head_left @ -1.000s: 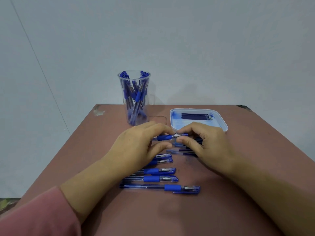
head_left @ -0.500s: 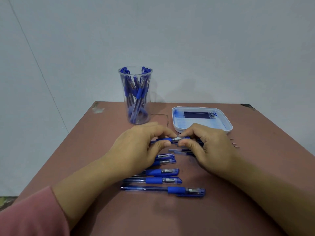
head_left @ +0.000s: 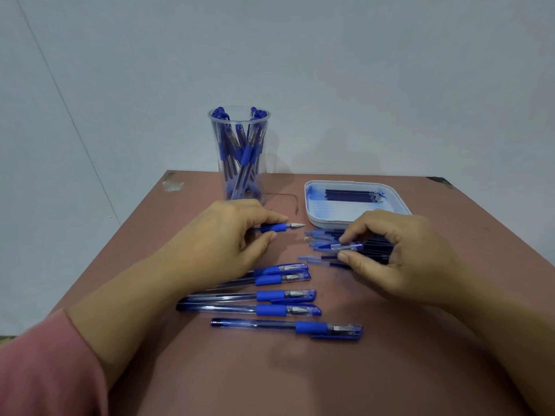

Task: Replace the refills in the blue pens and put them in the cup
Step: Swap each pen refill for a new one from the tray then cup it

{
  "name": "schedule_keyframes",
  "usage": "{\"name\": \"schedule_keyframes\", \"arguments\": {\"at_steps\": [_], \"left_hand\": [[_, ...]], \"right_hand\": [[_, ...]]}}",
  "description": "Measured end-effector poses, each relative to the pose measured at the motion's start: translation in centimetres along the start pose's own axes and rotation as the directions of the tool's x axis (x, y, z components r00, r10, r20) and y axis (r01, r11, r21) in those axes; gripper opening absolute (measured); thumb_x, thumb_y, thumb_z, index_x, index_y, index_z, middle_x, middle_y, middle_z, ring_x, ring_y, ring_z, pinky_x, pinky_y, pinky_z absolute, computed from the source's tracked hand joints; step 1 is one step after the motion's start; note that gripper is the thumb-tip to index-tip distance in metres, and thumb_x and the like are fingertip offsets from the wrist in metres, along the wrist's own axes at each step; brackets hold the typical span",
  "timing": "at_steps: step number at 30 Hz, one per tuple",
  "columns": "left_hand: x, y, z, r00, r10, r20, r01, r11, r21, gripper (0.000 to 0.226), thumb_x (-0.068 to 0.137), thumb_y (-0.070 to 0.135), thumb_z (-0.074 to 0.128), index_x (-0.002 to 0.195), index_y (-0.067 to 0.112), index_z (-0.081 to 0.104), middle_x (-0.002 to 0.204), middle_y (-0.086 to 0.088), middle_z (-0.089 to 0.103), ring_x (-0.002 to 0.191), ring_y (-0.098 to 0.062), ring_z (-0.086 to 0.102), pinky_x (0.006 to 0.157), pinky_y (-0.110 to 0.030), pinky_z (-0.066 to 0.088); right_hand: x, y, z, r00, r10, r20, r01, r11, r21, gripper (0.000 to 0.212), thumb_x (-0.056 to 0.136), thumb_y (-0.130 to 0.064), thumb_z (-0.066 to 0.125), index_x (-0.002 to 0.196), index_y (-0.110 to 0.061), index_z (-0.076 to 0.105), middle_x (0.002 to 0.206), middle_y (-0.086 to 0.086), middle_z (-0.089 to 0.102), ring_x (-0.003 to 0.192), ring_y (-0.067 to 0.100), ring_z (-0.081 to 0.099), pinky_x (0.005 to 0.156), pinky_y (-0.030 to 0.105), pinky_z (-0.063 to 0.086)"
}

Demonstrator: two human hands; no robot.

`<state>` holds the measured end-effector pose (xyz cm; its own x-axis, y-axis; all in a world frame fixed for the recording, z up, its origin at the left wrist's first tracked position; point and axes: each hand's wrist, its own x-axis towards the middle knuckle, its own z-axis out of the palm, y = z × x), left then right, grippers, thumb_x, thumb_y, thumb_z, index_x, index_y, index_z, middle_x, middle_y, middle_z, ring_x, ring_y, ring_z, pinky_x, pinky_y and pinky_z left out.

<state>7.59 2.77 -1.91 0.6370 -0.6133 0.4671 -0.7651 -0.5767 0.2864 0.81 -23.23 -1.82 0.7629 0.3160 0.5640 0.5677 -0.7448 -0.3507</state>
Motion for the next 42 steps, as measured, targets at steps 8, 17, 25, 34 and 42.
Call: {"name": "schedule_keyframes", "arguments": {"at_steps": [8, 17, 25, 34, 42], "left_hand": [[0.1, -0.1, -0.3, 0.996, 0.063, -0.062, -0.063, 0.998, 0.007, 0.035, 0.091, 0.049, 0.053, 0.121, 0.034, 0.067, 0.088, 0.016, 0.067, 0.070, 0.000, 0.054, 0.065, -0.019, 0.047], [-0.1, 1.1, 0.1, 0.996, 0.077, -0.035, -0.074, 0.996, 0.058, 0.031, 0.089, 0.047, 0.053, 0.111, 0.032, 0.070, 0.087, 0.016, 0.067, 0.073, 0.000, 0.057, 0.064, -0.028, 0.053], [-0.2, 1.6, 0.8, 0.990, 0.125, -0.060, -0.117, 0.986, 0.120, 0.040, 0.093, 0.048, 0.040, 0.108, 0.028, 0.071, 0.086, 0.014, 0.060, 0.076, -0.005, 0.049, 0.066, -0.023, 0.045], [-0.4, 2.4, 0.7, 0.997, 0.022, -0.070, -0.018, 0.999, 0.051, 0.021, 0.094, 0.034, 0.057, 0.106, 0.028, 0.072, 0.078, 0.020, 0.048, 0.066, -0.003, 0.044, 0.063, -0.023, 0.039], [-0.4, 2.5, 0.6, 0.999, -0.008, -0.051, 0.009, 1.000, 0.010, 0.022, 0.094, 0.037, 0.055, 0.107, 0.029, 0.072, 0.077, 0.019, 0.048, 0.067, 0.000, 0.047, 0.063, -0.025, 0.041]], "right_hand": [[-0.6, 0.3, 0.3, 0.966, 0.009, 0.257, 0.002, 0.999, -0.046, 0.016, 0.071, -0.046, 0.066, 0.084, -0.037, 0.060, 0.080, -0.018, 0.058, 0.082, 0.007, 0.058, 0.067, 0.027, 0.049], [0.6, -1.1, 1.1, 0.999, -0.043, -0.027, 0.041, 0.996, -0.081, 0.016, 0.085, -0.042, 0.060, 0.088, -0.027, 0.059, 0.081, -0.018, 0.054, 0.080, 0.005, 0.051, 0.071, 0.016, 0.040], [1.3, -1.1, 3.0, 1.000, 0.011, 0.014, -0.010, 0.996, -0.087, 0.035, 0.093, -0.046, 0.044, 0.089, -0.020, 0.068, 0.079, -0.012, 0.059, 0.078, 0.007, 0.049, 0.072, 0.015, 0.037], [1.3, -1.0, 3.0, 0.999, -0.006, -0.042, 0.005, 1.000, -0.013, 0.016, 0.089, -0.028, 0.061, 0.095, -0.018, 0.071, 0.084, -0.009, 0.066, 0.079, 0.005, 0.056, 0.073, 0.015, 0.044], [1.3, -1.4, 2.4, 0.997, 0.050, -0.058, -0.047, 0.998, 0.044, 0.026, 0.087, -0.039, 0.063, 0.108, -0.025, 0.068, 0.094, -0.017, 0.065, 0.092, 0.000, 0.059, 0.080, 0.013, 0.046]]}}
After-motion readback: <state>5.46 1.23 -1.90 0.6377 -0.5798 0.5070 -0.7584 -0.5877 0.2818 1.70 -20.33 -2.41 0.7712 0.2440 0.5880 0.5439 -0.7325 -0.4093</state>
